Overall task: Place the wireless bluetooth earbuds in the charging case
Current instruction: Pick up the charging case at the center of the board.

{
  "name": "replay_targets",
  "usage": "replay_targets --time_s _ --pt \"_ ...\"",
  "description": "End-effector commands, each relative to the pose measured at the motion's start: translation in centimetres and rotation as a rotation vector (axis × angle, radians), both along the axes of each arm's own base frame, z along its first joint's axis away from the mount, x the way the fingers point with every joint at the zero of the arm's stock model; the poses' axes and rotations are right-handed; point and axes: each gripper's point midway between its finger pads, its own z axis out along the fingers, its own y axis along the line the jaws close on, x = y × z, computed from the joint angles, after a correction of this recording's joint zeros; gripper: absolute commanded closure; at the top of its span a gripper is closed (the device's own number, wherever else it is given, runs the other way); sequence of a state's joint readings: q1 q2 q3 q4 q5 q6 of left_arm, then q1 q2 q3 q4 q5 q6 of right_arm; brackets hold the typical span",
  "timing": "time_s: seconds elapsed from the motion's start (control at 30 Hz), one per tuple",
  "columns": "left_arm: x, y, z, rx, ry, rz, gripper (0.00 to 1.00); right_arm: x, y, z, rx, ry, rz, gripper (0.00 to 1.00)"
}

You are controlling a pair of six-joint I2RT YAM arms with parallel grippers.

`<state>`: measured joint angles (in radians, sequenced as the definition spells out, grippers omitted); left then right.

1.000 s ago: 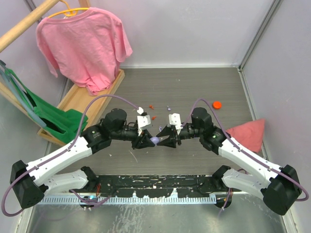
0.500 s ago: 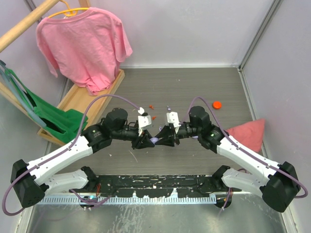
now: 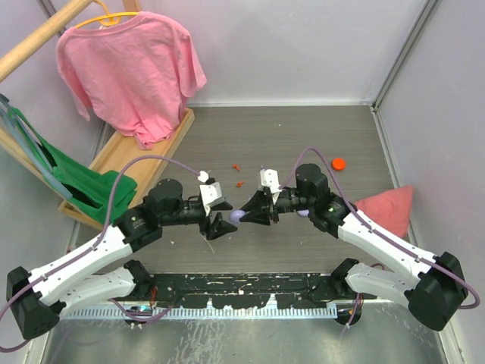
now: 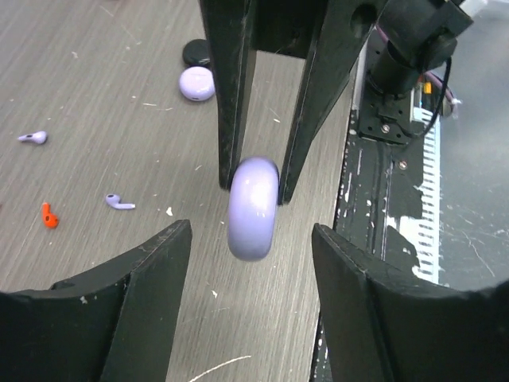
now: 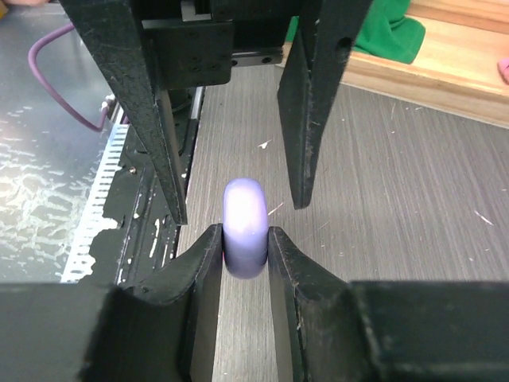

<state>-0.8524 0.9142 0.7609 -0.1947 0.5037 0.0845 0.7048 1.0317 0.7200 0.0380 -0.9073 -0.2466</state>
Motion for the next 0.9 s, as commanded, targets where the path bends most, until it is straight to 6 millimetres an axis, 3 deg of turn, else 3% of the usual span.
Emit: replay_targets --time_s 0.0,0.2,0.4,0.87 --pt "1.6 0.4 3.4 -0.165 -0.131 0.104 0.34 0.5 0.4 4.5 0.151 -0.074 -0.037 0.99" --pt "1.6 1.9 5.6 -0.356 -0.228 0.183 0.24 0.5 0.4 7.1 0.315 -0.091 -0.077 0.99" --pt "1.8 2.4 6.8 -0.455 -0.224 0.224 0.24 0.0 0.1 8.4 0.432 -0.073 -0.078 0.99" --pt "1.1 0.7 7.7 -0.578 -0.127 0.159 0.4 -0.7 -0.4 9.2 0.541 -0.026 -0.067 0.99"
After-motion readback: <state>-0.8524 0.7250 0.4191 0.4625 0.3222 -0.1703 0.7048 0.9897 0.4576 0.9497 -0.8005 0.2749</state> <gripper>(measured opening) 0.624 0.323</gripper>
